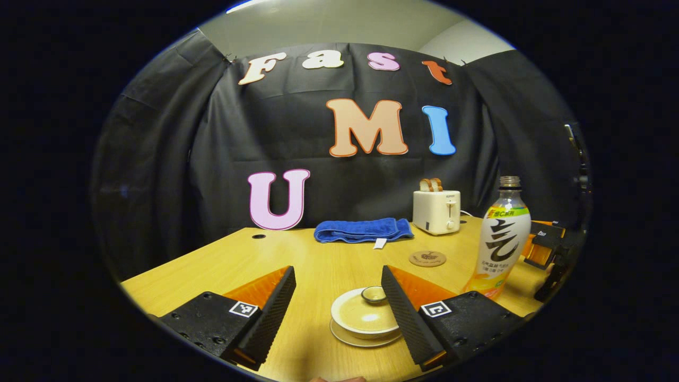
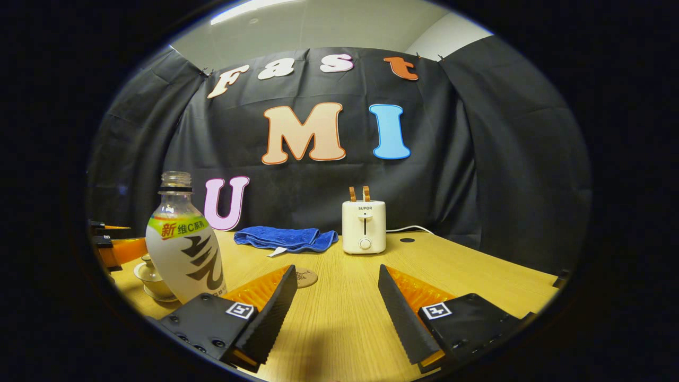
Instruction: Open the teacup lid with one hand, grasp the water bottle and pour water into the teacup with the other hand; after pouring, place the water bottle on the coaster and then close the teacup lid.
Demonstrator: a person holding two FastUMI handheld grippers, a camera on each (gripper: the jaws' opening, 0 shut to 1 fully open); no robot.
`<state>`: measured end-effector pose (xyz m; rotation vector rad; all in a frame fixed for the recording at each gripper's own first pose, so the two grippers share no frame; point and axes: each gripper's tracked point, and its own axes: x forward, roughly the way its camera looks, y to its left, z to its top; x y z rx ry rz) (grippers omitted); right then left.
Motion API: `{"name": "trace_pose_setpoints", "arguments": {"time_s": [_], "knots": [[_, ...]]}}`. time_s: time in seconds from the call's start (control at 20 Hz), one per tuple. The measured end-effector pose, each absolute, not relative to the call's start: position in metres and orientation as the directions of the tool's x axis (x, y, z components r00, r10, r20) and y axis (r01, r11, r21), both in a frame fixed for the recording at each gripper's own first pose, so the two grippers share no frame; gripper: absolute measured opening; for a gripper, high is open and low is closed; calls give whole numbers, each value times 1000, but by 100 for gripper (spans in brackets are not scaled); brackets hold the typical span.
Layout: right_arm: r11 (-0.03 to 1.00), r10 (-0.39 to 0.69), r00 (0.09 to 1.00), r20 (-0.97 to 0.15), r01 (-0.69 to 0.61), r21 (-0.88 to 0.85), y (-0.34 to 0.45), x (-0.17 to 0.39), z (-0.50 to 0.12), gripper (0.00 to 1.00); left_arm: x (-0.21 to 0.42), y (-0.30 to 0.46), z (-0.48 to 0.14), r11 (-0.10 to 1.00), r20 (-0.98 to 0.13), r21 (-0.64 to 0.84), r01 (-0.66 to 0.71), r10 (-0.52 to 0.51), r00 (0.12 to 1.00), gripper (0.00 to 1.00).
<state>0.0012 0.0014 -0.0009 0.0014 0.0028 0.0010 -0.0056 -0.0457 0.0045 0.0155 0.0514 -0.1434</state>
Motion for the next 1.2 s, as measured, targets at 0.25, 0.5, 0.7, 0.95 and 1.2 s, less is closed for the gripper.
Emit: {"name": "trace_pose_setpoints", "arguments": {"time_s": [0.25,0.5,0.7,0.95,1.2], "knots": [[1000,12,1000,-3,-12,2,3,1,-1,98,-1,-55,-13,983,-136,32,182,-176,975,96],[1000,15,1000,-3,-15,2,4,1,-1,98,1,-65,-24,977,-191,31,210,-201,961,93],[1000,15,1000,-3,-15,3,4,1,0,98,2,-72,-29,973,-207,35,230,-218,954,82],[1000,18,1000,-2,-18,3,4,1,-1,98,4,-81,-30,966,-214,34,255,-242,947,63],[1000,21,1000,-2,-21,3,5,1,-1,96,5,-81,-30,967,-213,43,253,-238,948,48]]}}
